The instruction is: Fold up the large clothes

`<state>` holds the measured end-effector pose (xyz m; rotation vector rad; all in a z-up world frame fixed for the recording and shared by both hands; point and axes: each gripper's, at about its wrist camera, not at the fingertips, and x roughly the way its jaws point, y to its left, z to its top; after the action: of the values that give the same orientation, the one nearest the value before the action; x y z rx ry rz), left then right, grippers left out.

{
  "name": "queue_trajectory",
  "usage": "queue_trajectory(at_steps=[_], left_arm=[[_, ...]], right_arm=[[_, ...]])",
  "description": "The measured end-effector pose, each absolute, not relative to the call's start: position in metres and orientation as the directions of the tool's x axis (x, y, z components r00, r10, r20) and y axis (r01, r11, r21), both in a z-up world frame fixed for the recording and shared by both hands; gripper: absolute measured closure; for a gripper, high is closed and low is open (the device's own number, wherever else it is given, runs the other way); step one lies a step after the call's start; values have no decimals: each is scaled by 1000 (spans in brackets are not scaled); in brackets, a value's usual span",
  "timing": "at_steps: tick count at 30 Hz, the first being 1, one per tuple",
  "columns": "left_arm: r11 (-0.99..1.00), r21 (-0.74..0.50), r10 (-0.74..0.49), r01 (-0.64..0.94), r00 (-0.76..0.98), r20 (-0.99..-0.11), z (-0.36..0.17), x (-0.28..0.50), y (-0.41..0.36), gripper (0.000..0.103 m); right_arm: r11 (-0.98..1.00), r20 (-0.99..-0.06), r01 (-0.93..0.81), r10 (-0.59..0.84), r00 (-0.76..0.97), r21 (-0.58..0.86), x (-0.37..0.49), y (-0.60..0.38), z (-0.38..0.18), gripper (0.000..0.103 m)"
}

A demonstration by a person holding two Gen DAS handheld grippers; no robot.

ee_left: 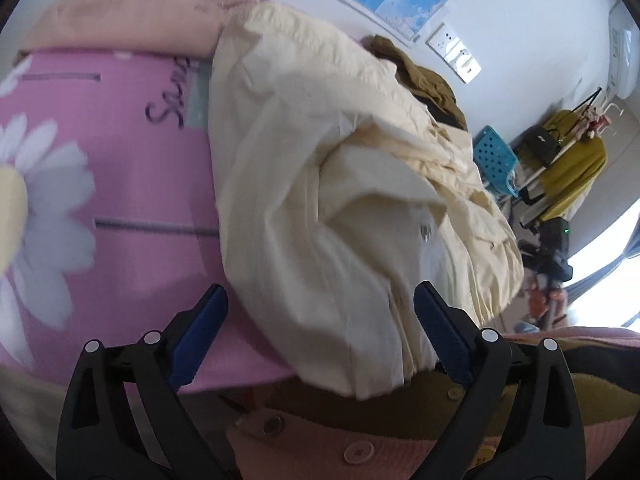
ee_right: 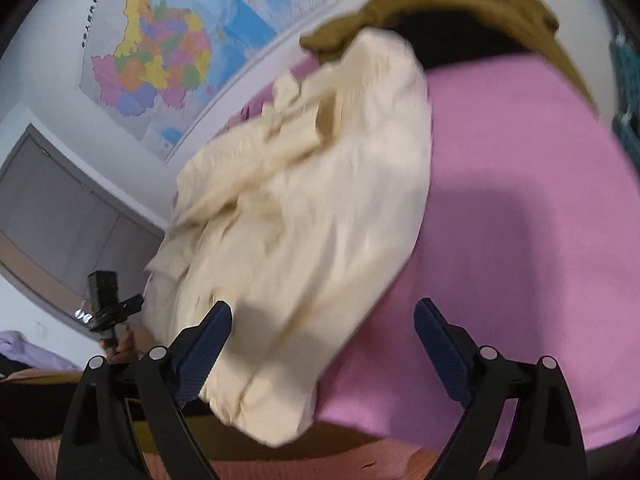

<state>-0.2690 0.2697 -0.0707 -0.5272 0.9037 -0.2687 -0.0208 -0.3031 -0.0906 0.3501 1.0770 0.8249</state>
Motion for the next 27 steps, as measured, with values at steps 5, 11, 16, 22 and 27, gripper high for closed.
queue_trajectory(at_steps=[5,11,16,22,27], left_arm=[[801,-595,-518,73,583,-626,-74,-270,251,8],[814,-572,-520,103,568,-638,-75,-259,218,25],[806,-588,-517,71,568,-641,-66,-250,221,77],[751,-654,-551,89,630,-547,-31,-254,244,81],[749,-655,-542,98,659,-521,2,-242,254,80]], right_arm=[[574,-575,-484,801,164,661,-35,-283,-94,8],[502,-553,-542,829,81,674,-46,-251,-95,28],[493,-528,-538,843,103,683,-53,-251,-89,76],[430,-403,-531,899,173,730,-49,-270,-51,86],[385,-319,-536,923,216,751,-24,-270,-16,86]])
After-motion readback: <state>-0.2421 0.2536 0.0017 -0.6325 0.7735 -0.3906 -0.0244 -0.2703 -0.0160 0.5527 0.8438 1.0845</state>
